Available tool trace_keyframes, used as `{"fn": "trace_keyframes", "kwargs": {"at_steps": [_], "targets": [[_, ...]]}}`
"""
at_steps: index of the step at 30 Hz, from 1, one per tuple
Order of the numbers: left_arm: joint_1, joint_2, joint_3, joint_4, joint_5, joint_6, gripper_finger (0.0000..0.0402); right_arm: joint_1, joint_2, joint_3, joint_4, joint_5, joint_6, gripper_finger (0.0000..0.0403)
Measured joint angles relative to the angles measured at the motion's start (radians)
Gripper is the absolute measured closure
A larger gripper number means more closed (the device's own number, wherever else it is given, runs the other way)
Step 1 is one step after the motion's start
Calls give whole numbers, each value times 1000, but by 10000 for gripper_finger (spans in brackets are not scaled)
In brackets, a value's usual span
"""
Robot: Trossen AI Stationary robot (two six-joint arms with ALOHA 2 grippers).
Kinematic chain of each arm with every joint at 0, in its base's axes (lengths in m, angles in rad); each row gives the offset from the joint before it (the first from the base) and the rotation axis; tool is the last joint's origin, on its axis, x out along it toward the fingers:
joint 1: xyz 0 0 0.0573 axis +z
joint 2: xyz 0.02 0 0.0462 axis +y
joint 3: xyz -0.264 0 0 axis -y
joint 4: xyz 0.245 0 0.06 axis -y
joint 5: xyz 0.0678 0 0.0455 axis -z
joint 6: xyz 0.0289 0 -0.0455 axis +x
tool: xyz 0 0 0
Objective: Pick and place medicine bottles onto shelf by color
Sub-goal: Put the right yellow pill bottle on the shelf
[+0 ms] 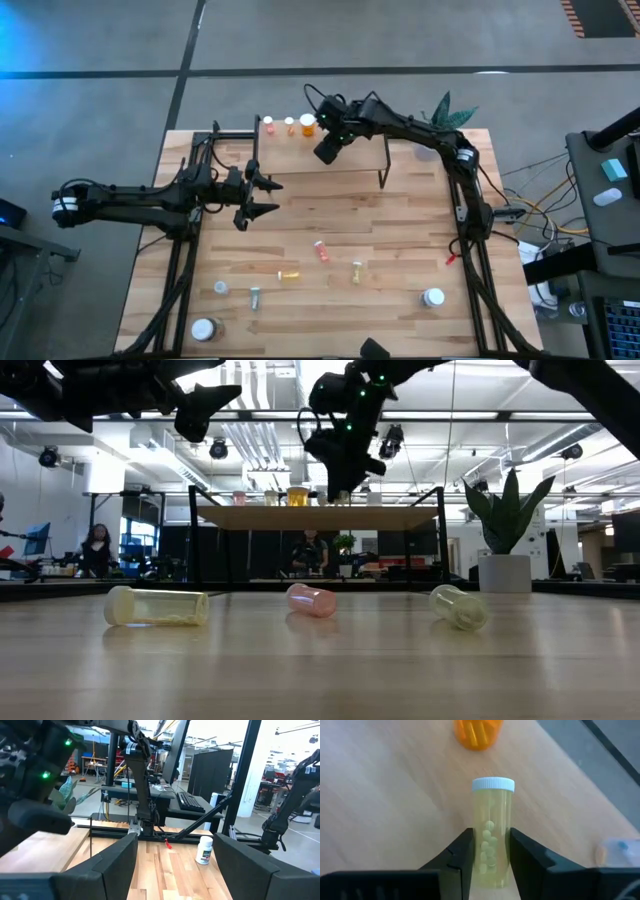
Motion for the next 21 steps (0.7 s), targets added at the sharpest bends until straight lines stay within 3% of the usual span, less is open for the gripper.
{"fn": "trace_keyframes", "kwargs": {"at_steps": [6, 11, 21], "targets": [[0, 0, -1, 0, 0, 0, 157, 48, -98, -97, 135, 21, 7, 306], [0, 0, -7, -1, 0, -1, 157, 96, -218, -319, 378, 58, 9, 305], [-1, 0, -8, 2, 0, -1, 157, 125, -430, -919, 1269, 116, 5, 299]]}}
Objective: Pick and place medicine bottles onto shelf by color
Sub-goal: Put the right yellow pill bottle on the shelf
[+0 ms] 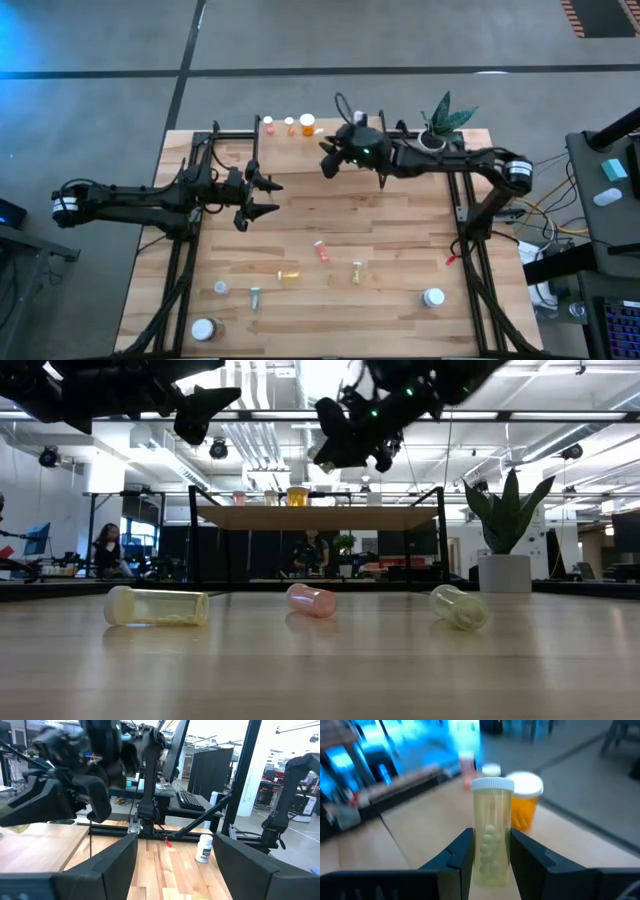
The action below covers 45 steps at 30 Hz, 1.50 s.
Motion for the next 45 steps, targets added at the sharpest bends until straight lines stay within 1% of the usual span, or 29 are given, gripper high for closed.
{"fn": "trace_keyframes", "kwargs": {"at_steps": [3, 6, 8, 10, 13, 15, 17, 18, 21, 23, 25, 28, 30, 33, 37, 42, 45], "targets": [[0, 0, 0, 1, 0, 0, 157, 0, -7, -120, 237, -1, -32, 299], [0, 0, 0, 1, 0, 0, 157, 0, -7, -194, 354, -6, -59, 298], [0, 0, 0, 1, -7, 1, 157, 0, -7, -222, 392, -14, -66, 298], [0, 0, 0, 8, -42, 1, 157, 1, -7, -234, 407, -49, -73, 298], [0, 25, 3, 12, -137, 1, 157, 6, -7, -235, 413, -119, -87, 298], [3, 61, 24, -5, -187, 17, 157, 11, -7, -233, 413, -141, -101, 298], [16, 100, 93, -69, -188, 57, 157, 15, -7, -230, 412, -161, -121, 298], [27, 110, 144, -139, -187, 74, 157, 15, -7, -229, 413, -172, -128, 298], [67, 155, 357, -464, -192, 127, 157, 15, -7, -227, 412, -208, -139, 298], [85, 210, 503, -688, -192, 178, 157, 15, -7, -227, 411, -222, -152, 298], [100, 275, 631, -854, -188, 237, 157, 17, -7, -227, 412, -234, -164, 298], [120, 372, 799, -1027, -178, 311, 157, 22, -7, -227, 412, -249, -181, 298], [127, 435, 887, -1117, -166, 357, 157, 26, -7, -227, 412, -251, -195, 298], [128, 519, 982, -1183, -154, 406, 157, 33, -7, -227, 412, -275, -204, 298], [132, 600, 1052, -1224, -115, 448, 157, 45, -7, -227, 412, -300, -219, 298], [168, 654, 1083, -1234, -56, 455, 157, 64, -7, -227, 406, -300, -258, 298], [204, 657, 1083, -1233, 19, 453, 157, 73, -9, -226, 411, -318, -278, 298]]}}
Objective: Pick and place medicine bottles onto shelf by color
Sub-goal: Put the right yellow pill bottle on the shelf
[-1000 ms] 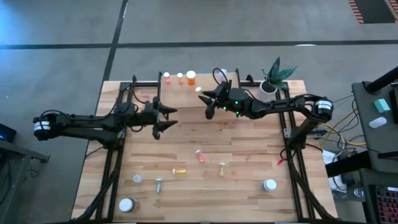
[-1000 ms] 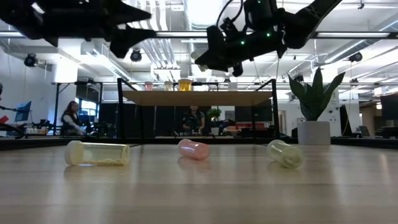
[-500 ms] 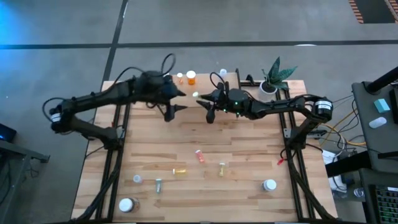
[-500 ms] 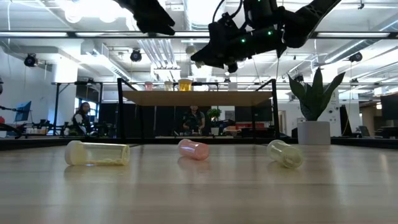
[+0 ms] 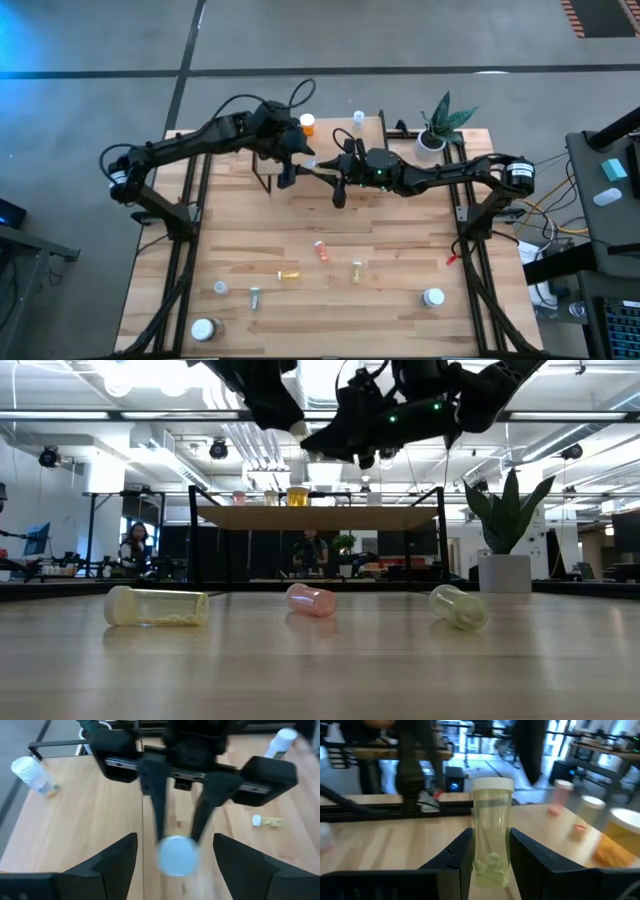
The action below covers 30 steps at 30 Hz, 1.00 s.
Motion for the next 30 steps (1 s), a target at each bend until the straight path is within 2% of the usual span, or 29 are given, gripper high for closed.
{"fn": "trace_keyframes", "kwargs": {"at_steps": [4, 16, 30], "targets": [[28, -1, -2, -14, 59, -6, 157, 3, -1, 1, -6, -8, -15, 298], [41, -1, -6, -28, 66, -6, 159, 10, -4, 1, -6, -8, -17, 298], [39, 67, -3, -46, 97, -7, 211, 10, -13, 3, -20, -8, -16, 298]]}}
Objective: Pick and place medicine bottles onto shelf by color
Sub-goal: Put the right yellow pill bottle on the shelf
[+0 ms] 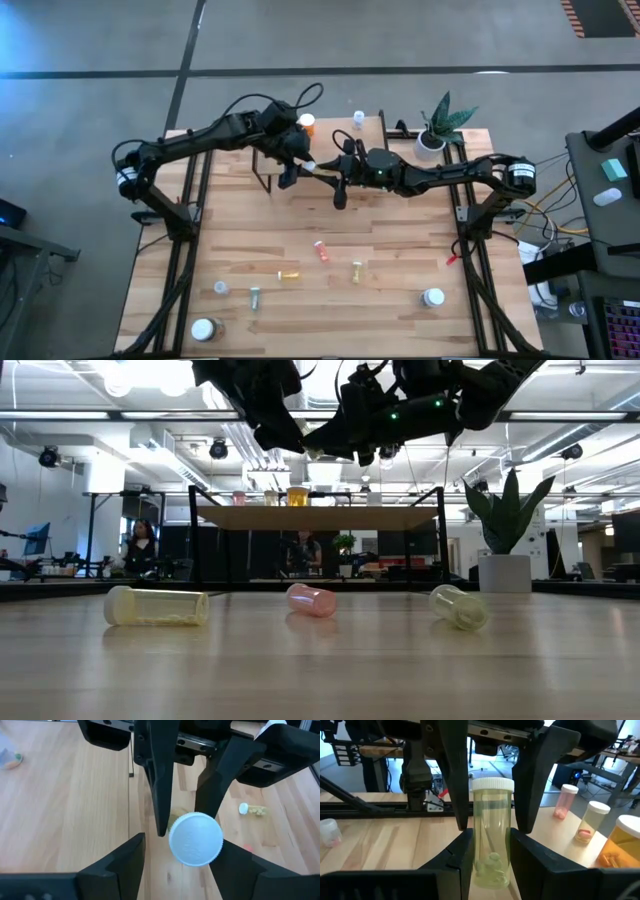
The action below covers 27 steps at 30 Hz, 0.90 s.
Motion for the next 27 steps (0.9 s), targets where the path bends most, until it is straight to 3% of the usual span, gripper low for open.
{"fn": "trace_keyframes", "kwargs": {"at_steps": [27], "targets": [[-2, -13, 23, 3, -3, 0, 224, 0, -1, 0, -22, 0, 3, 298]]}}
